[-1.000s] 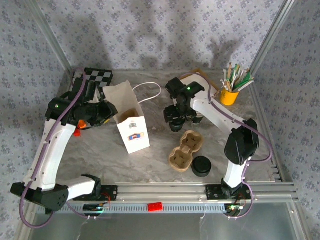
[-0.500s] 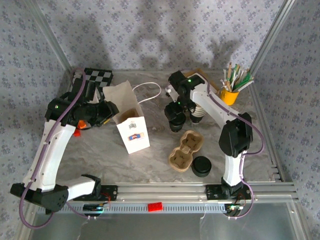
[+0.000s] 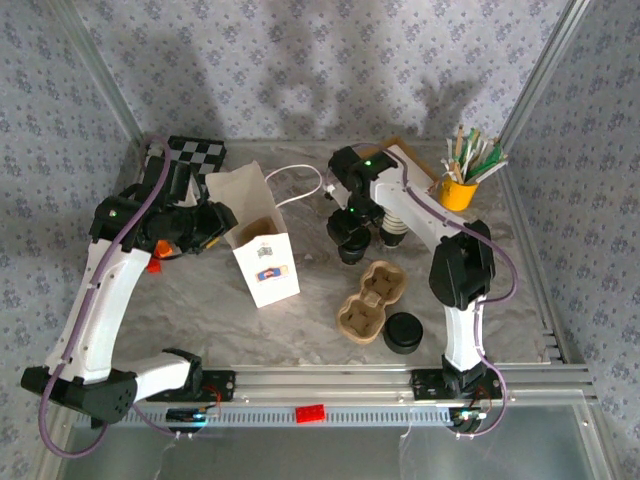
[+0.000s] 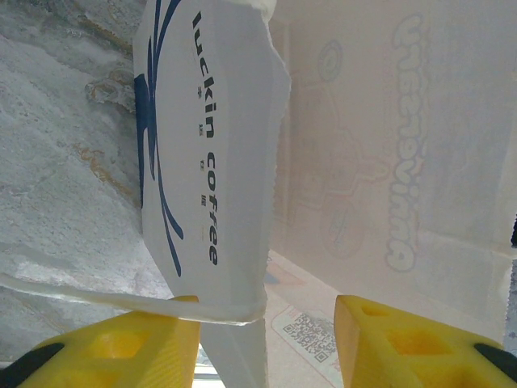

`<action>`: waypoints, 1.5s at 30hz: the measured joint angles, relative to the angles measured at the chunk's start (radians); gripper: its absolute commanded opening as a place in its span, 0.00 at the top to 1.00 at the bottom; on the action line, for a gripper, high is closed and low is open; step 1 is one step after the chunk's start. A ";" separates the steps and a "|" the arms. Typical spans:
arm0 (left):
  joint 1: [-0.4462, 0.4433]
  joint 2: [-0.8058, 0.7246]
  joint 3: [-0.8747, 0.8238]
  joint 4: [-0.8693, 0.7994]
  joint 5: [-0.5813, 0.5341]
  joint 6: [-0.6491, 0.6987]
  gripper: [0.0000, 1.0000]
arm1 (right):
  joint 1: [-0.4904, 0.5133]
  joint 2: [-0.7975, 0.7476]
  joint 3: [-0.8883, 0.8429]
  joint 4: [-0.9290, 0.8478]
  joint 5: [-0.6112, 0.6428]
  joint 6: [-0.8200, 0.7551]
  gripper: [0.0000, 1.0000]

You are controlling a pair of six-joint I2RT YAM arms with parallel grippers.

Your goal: Pack the takeout coffee

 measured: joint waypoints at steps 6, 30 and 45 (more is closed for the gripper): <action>0.002 0.000 -0.006 0.000 0.000 0.000 0.52 | 0.018 0.019 0.001 -0.003 0.019 -0.001 0.23; 0.019 -0.014 -0.034 0.005 0.012 -0.002 0.52 | 0.107 0.017 0.024 -0.065 0.097 0.595 0.20; 0.019 -0.026 -0.040 0.006 0.014 -0.008 0.52 | 0.100 -0.056 -0.007 -0.071 0.055 0.483 0.05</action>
